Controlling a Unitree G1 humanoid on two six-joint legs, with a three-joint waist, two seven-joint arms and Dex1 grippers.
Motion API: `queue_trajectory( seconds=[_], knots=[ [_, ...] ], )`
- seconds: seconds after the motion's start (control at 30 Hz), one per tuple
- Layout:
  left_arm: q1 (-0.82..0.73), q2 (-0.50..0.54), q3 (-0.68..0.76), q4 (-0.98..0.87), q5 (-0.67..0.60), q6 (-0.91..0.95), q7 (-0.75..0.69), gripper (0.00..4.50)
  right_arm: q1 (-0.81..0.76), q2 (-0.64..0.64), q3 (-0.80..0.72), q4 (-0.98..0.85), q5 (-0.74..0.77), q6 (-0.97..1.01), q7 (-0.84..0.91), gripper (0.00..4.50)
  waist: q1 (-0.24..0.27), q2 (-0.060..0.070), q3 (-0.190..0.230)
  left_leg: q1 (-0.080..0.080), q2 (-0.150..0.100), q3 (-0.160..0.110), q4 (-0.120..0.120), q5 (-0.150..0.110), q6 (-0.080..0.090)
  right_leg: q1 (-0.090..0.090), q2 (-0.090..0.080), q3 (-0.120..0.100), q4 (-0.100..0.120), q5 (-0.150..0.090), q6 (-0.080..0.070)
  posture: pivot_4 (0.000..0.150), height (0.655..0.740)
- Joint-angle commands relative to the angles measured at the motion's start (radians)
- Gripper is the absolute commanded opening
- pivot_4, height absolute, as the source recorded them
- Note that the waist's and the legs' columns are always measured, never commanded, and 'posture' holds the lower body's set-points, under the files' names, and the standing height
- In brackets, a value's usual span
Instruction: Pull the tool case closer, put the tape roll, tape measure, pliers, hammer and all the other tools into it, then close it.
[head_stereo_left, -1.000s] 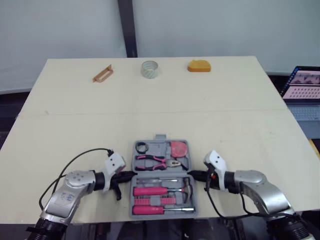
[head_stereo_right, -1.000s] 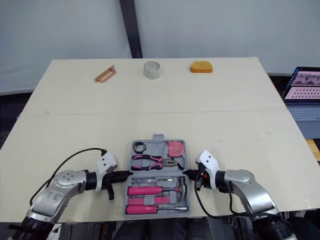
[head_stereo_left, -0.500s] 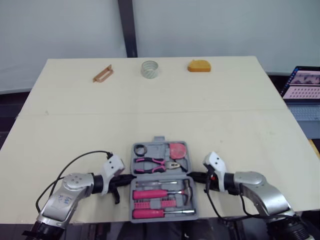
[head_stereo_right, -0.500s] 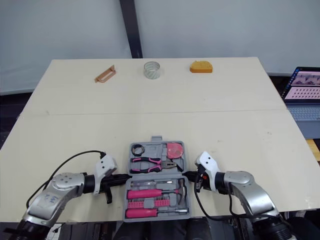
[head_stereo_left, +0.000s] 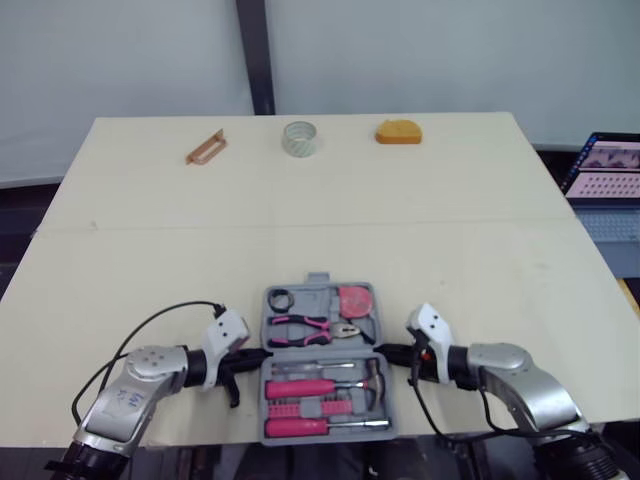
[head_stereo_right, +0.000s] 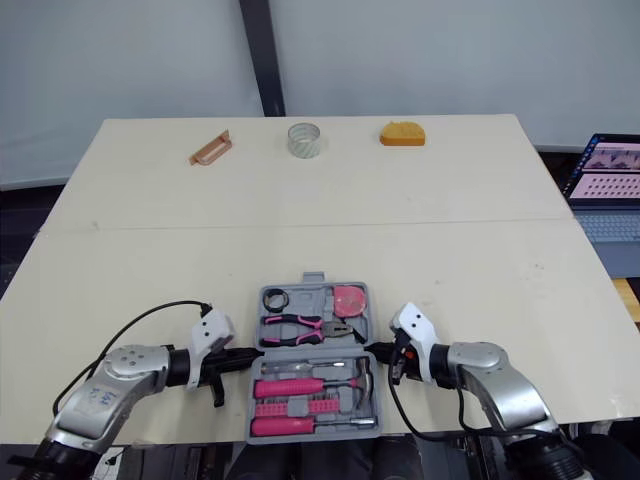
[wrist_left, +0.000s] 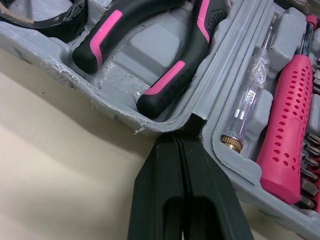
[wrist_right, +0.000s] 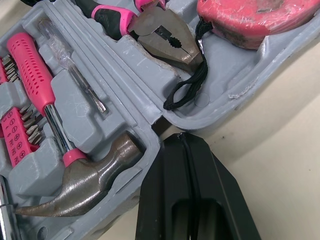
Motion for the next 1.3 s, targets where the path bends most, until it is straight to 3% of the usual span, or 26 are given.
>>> queue_trajectory(
  seconds=[0.03,0.43,0.53,0.77,0.97,1.3],
  knots=[
    [0.011,0.017,-0.005,0.028,0.008,0.003,-0.005,0.0,-0.007,-0.009,0.0,-0.005,0.003,-0.023,0.01,0.02,0.0,0.0,0.0,0.0,0.0,0.0,0.0,0.0,0.0,0.0,0.0,0.0,0.0,0.0,0.0,0.15,0.74],
    [0.051,0.128,0.173,0.057,-0.053,-0.076,-0.058,0.0,-0.009,-0.097,-0.176,0.007,0.147,0.057,0.065,0.02,-0.001,0.001,0.001,0.0,0.0,0.0,-0.001,0.0,0.0,0.0,0.0,0.0,0.0,0.0,0.0,0.15,0.74],
    [0.117,0.173,0.228,-0.063,-0.125,-0.066,-0.13,0.0,-0.065,-0.12,-0.225,0.033,0.251,0.242,0.064,0.88,-0.002,0.001,0.001,-0.001,0.0,0.0,-0.001,0.0,0.0,-0.001,0.0,0.0,-0.001,0.0,0.0,0.15,0.74],
    [0.234,0.204,0.169,-0.27,-0.189,-0.079,-0.225,0.0,-0.254,-0.085,-0.237,0.133,0.368,0.518,0.012,4.33,0.0,0.003,0.003,-0.002,0.001,0.0,0.0,0.0,0.0,-0.002,0.0,0.0,-0.001,0.0,0.0,0.15,0.74],
    [0.223,0.15,0.034,-0.225,-0.105,-0.109,-0.169,0.0,-0.365,0.015,-0.209,0.235,0.357,0.623,-0.077,4.42,0.001,0.003,0.003,-0.003,0.0,0.0,0.0,0.0,0.0,-0.003,0.0,0.0,0.0,0.0,0.0,0.15,0.74],
    [0.256,0.151,-0.045,-0.177,-0.021,-0.175,-0.153,0.0,-0.406,0.081,-0.232,0.282,0.323,0.621,-0.173,4.42,-0.001,0.003,0.003,-0.003,0.0,0.003,0.0,0.0,0.0,-0.006,0.0,0.001,0.001,0.0,0.0,0.15,0.74]
  ],
)
